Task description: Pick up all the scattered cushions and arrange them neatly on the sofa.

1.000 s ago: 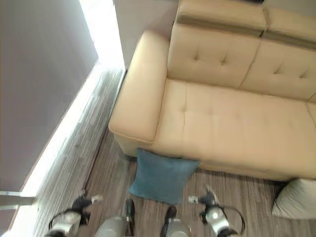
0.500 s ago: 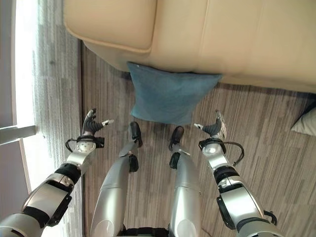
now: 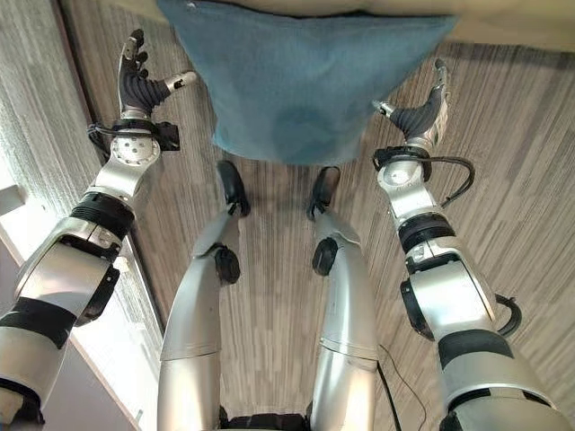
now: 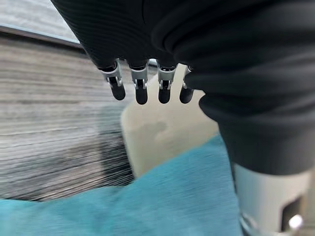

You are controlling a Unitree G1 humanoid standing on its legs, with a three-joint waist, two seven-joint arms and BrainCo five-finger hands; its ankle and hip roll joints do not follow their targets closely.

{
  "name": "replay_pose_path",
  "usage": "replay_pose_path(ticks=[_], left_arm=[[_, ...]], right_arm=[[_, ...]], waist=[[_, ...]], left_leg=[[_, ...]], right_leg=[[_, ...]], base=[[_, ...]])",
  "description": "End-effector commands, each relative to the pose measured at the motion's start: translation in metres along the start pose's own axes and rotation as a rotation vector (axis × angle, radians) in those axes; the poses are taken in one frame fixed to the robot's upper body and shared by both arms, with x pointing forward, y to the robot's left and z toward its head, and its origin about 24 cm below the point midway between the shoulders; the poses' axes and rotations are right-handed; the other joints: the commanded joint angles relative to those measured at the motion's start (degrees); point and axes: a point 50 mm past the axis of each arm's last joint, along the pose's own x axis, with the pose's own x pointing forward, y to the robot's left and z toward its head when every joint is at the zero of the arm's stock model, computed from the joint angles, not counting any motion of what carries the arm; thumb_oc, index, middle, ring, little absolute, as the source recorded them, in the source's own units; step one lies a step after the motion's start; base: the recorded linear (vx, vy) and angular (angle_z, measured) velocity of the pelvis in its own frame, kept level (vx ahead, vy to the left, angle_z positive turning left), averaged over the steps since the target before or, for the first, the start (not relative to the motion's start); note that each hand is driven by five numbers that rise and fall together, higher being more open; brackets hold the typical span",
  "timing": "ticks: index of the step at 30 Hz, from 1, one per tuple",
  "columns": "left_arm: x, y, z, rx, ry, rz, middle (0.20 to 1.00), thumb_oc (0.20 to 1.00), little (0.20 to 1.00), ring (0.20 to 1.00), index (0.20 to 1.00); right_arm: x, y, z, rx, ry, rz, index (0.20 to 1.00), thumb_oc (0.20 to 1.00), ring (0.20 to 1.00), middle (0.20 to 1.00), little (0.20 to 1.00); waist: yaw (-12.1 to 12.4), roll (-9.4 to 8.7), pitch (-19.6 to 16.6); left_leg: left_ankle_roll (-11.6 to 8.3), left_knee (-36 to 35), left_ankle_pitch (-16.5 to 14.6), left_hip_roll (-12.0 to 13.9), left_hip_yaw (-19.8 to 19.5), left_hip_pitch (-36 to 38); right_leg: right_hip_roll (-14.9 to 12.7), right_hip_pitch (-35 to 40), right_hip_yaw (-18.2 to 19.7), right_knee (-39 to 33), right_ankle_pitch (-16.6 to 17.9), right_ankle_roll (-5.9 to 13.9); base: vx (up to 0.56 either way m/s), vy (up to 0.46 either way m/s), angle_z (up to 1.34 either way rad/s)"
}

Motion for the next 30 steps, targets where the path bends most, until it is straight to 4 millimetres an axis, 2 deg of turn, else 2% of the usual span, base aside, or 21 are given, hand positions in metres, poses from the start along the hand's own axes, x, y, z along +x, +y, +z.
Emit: replay_pose_path(ticks=[1,6,7,8,11,12,13,18,19,20,21,22,25,26,30], left_arm=[[-0.023,0.007,-0.052,0.055,0.153,0.059,1.000,1.000,1.000,1.000,1.000],[-0.019,-0.001,-0.042,0.069,0.127,0.053,1.000,1.000,1.000,1.000,1.000],[-0.016,-0.009,-0.031,0.044,0.097,0.043,1.000,1.000,1.000,1.000,1.000],[-0.016,-0.009,-0.031,0.043,0.097,0.043,1.000,1.000,1.000,1.000,1.000],[-0.008,-0.021,-0.003,-0.041,0.023,0.035,1.000,1.000,1.000,1.000,1.000],[-0.008,-0.021,-0.002,-0.041,0.022,0.035,1.000,1.000,1.000,1.000,1.000],[-0.005,-0.030,0.012,-0.100,-0.002,0.019,1.000,1.000,1.000,1.000,1.000],[-0.004,-0.052,0.044,-0.185,-0.080,-0.067,1.000,1.000,1.000,1.000,1.000],[-0.006,-0.062,0.060,-0.246,-0.118,-0.100,1.000,1.000,1.000,1.000,1.000],[-0.008,-0.067,0.066,-0.283,-0.134,-0.108,0.821,0.821,0.821,0.821,0.821],[-0.010,-0.070,0.071,-0.313,-0.151,-0.116,0.200,0.200,0.200,0.200,0.200],[-0.016,-0.076,0.082,-0.384,-0.185,-0.135,0.200,0.200,0.200,0.200,0.200],[-0.024,-0.079,0.089,-0.436,-0.224,-0.151,0.200,0.200,0.200,0.200,0.200],[-0.034,-0.081,0.090,-0.487,-0.256,-0.163,0.200,0.200,0.200,0.200,0.200],[-0.051,-0.082,0.082,-0.562,-0.258,-0.169,0.200,0.200,0.200,0.200,0.200]], right_arm=[[-0.027,0.006,-0.036,-0.047,0.055,-0.008,1.000,1.000,1.000,1.000,1.000],[-0.029,0.016,-0.022,-0.024,0.017,-0.001,1.000,1.000,1.000,1.000,1.000],[-0.030,0.022,-0.012,0.011,-0.013,0.025,1.000,1.000,1.000,1.000,1.000],[-0.029,0.022,-0.011,0.011,-0.013,0.025,1.000,1.000,1.000,1.000,1.000],[-0.025,0.033,0.015,0.095,-0.066,0.081,1.000,1.000,1.000,1.000,1.000],[-0.024,0.033,0.016,0.096,-0.067,0.081,1.000,1.000,1.000,1.000,1.000],[-0.024,0.042,0.033,0.156,-0.083,0.119,1.000,1.000,1.000,1.000,1.000],[-0.029,0.062,0.073,0.221,-0.176,0.220,1.000,1.000,1.000,1.000,1.000],[-0.036,0.072,0.092,0.259,-0.226,0.267,0.664,0.664,0.664,0.664,0.664],[-0.040,0.075,0.101,0.278,-0.254,0.286,0.200,0.200,0.200,0.200,0.200],[-0.045,0.079,0.111,0.300,-0.284,0.304,0.200,0.200,0.200,0.200,0.200],[-0.054,0.084,0.126,0.339,-0.335,0.333,0.200,0.200,0.200,0.200,0.200],[-0.061,0.082,0.140,0.385,-0.400,0.341,0.200,0.200,0.200,0.200,0.200],[-0.064,0.074,0.142,0.430,-0.434,0.321,0.200,0.200,0.200,0.200,0.200],[-0.068,0.064,0.131,0.469,-0.440,0.294,0.200,0.200,0.200,0.200,0.200]], waist=[[-0.9,1.51,-9.2],[-1.0,1.27,-9.4],[-1.1,1.07,-9.6],[-1.1,1.08,-9.7],[-1.1,0.73,-10.0],[-1.1,0.76,-10.0],[-0.9,0.71,-10.3],[-0.5,0.79,-11.3],[-0.3,0.90,-11.5],[-0.2,0.98,-11.7],[-0.2,1.06,-11.9],[-0.2,1.14,-12.3],[-0.1,1.23,-13.4],[-0.1,1.48,-14.4],[0.0,1.66,-15.3]], left_leg=[[-2.44,8.1,-9.3,0.8,-7.1,-4.2],[-2.17,9.8,-9.8,0.7,-7.4,-6.9],[-2.11,10.3,-10.0,0.5,-7.7,-7.8],[-2.11,10.4,-10.0,0.5,-7.7,-7.9],[-2.09,12.1,-10.2,0.3,-8.3,-10.5],[-2.09,12.2,-10.3,0.3,-8.3,-10.7],[-2.04,13.0,-10.4,0.3,-8.5,-11.9],[-2.06,14.5,-10.5,0.4,-8.8,-13.7],[-2.04,14.6,-10.5,0.3,-9.1,-14.0],[-2.06,14.5,-10.6,0.4,-9.1,-14.1],[-2.07,14.5,-10.5,0.4,-9.2,-14.2],[-2.15,14.3,-10.4,0.6,-9.4,-14.3],[-2.29,14.0,-10.2,0.5,-9.3,-14.3],[-2.35,12.7,-10.1,0.5,-9.1,-13.0],[-2.54,9.7,-9.6,0.5,-8.7,-9.1]], right_leg=[[0.1,-0.5,4.6,-2.9,0.6,8.98],[0.8,-3.6,5.3,-1.2,0.3,8.80],[1.1,-4.4,5.6,-1.1,0.4,8.86],[1.2,-4.6,5.7,-1.1,0.4,8.87],[1.6,-6.9,6.0,0.2,0.3,8.87],[1.6,-7.1,6.0,0.3,0.3,8.87],[1.8,-8.3,6.1,1.2,0.4,8.87],[2.1,-9.9,6.1,2.4,0.3,8.79],[2.2,-10.0,6.0,2.4,0.3,8.82],[2.3,-10.0,5.9,2.3,0.3,8.86],[2.4,-10.0,5.8,2.3,0.3,8.84],[2.5,-10.0,5.6,2.2,0.2,8.88],[2.7,-10.0,5.4,2.1,0.2,8.94],[3.0,-8.7,4.9,1.5,0.0,9.06],[3.3,-4.8,3.9,-0.6,0.2,9.13]], base=[[0.03,-0.005,-0.05],[0.03,-0.015,-0.04],[0.02,-0.019,-0.03],[0.02,-0.046,-0.04],[0.01,-0.016,0.00],[0.04,-0.036,-0.04],[0.00,0.000,0.00],[0.01,-0.005,-0.01],[0.00,0.000,0.00],[0.01,-0.017,-0.04],[0.02,-0.028,-0.03],[0.01,-0.042,-0.03],[0.01,-0.035,-0.03],[-0.01,-0.039,-0.03],[-0.02,-0.040,0.05]])
